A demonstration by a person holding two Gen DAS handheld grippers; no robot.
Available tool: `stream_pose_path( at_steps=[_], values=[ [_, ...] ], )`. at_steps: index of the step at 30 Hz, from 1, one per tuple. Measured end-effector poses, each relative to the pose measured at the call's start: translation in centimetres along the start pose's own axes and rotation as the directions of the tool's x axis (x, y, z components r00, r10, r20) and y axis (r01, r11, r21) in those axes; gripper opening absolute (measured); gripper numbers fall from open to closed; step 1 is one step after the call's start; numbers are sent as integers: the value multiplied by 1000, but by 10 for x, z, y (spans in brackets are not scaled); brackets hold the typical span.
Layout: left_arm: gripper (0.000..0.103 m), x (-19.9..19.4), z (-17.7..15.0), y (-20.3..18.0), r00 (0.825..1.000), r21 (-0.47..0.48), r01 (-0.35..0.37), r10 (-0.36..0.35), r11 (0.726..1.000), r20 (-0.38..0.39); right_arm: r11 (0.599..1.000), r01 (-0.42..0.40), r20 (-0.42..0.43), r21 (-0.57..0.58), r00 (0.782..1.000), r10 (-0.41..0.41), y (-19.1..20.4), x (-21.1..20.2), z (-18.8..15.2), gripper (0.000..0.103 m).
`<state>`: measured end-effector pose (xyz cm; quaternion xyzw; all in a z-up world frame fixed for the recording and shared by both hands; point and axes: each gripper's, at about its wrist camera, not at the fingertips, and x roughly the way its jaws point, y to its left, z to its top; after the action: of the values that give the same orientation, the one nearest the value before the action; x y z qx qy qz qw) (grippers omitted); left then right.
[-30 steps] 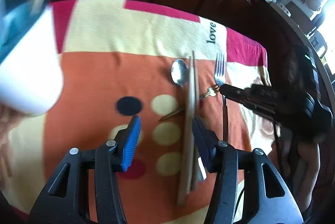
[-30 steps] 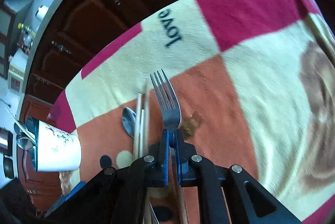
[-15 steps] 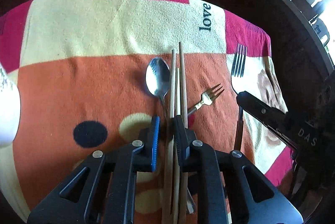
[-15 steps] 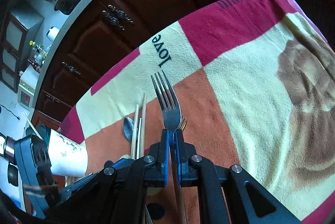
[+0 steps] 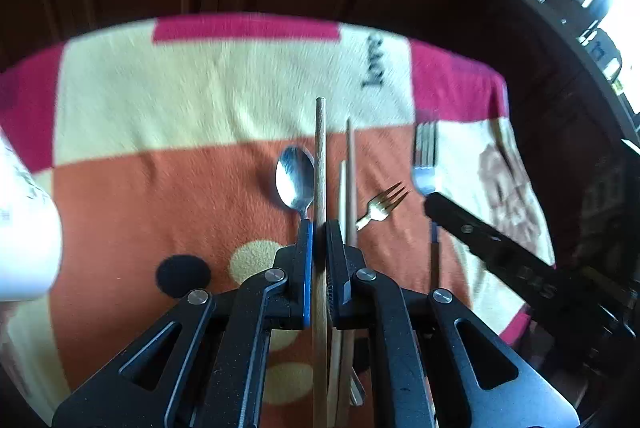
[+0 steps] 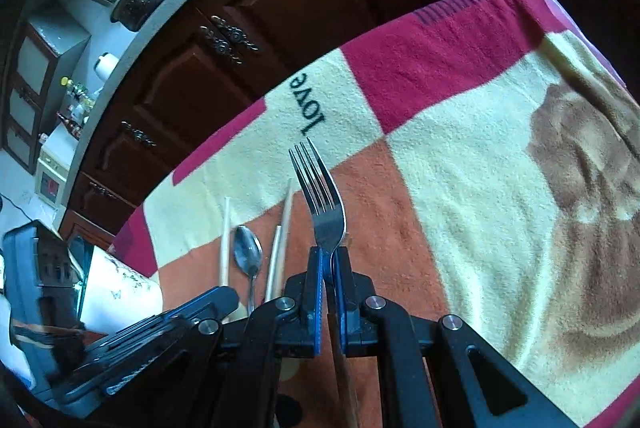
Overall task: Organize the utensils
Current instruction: 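Lift the chopstick and fork and carry both over the cup opening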
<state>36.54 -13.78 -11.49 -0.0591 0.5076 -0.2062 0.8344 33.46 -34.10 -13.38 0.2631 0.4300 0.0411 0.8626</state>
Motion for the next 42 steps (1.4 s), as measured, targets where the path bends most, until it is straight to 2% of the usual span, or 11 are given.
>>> stream_pose_path(
  at_steps=[8, 14, 19, 23, 26, 27, 28, 34, 38, 40, 42],
  values=[
    [5, -65, -12, -2, 983, 50, -68, 59, 996, 175, 992, -122, 106, -37, 986, 126, 15, -28, -1, 3],
    [5, -91, -24, 14, 981, 28, -67, 60, 997, 184, 1000, -21, -48, -9, 999, 21, 12, -20, 2, 2],
    [5, -110, -34, 29, 982, -13, -39, 40, 999, 184, 999, 40, -243, 13, 969, -36, -9, -2, -8, 1],
    [5, -123, -41, 37, 982, -39, -21, 28, 999, 186, 1000, -1, -232, 8, 973, 3, -7, -2, -5, 3],
    [5, -131, -46, 43, 982, -47, -22, 30, 999, 185, 999, 17, -263, -46, 964, -28, 5, 16, 7, 31],
    [5, -134, -46, 46, 982, -49, -24, 33, 999, 186, 997, 31, -266, -69, 963, -49, 10, 22, 10, 51],
    [5, -137, -47, 49, 982, -52, -23, 32, 998, 187, 995, 39, -271, -89, 960, -62, 15, 27, 11, 55],
    [5, -155, -55, 65, 981, -85, -15, 31, 996, 190, 952, 156, -344, -263, 907, -244, 40, 56, 9, 25],
    [5, -167, -58, 74, 979, -106, -9, 30, 994, 199, 904, 231, -349, -359, 866, -359, 55, 75, 12, 20],
    [5, -174, -60, 80, 978, -118, -12, 36, 993, 206, 862, 277, -333, -425, 838, -433, 64, 81, 11, 6],
    [5, -181, -61, 86, 976, -130, -12, 40, 991, 215, 854, 279, -329, -440, 835, -442, 68, 78, 7, 6]
  ],
)
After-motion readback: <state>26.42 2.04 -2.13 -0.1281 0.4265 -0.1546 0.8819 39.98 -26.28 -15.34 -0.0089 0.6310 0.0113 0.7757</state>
